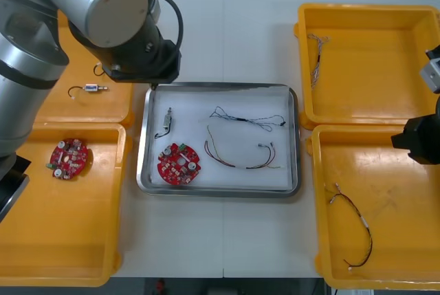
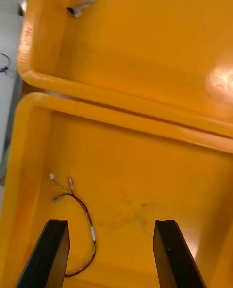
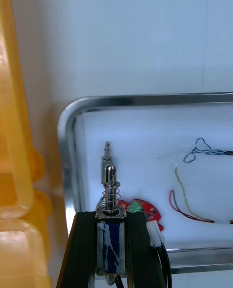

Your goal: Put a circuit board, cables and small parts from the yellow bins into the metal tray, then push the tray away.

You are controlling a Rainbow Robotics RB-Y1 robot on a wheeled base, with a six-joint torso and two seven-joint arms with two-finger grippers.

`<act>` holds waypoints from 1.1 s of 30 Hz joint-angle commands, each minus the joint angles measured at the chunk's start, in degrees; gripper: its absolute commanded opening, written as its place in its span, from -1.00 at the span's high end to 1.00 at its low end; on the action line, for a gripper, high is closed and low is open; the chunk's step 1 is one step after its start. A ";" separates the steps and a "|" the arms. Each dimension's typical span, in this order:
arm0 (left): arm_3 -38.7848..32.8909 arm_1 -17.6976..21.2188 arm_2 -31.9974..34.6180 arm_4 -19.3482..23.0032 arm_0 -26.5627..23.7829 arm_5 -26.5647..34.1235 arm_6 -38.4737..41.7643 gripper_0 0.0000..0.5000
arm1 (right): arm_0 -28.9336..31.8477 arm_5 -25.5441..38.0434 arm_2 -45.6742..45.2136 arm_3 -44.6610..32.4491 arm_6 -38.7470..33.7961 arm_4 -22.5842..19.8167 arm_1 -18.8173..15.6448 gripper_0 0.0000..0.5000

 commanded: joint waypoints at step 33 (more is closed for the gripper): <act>16.15 -4.91 -18.45 -6.77 2.94 -19.68 0.83 0.98 | 8.96 0.14 -6.74 0.68 -4.70 6.59 4.22 -1.00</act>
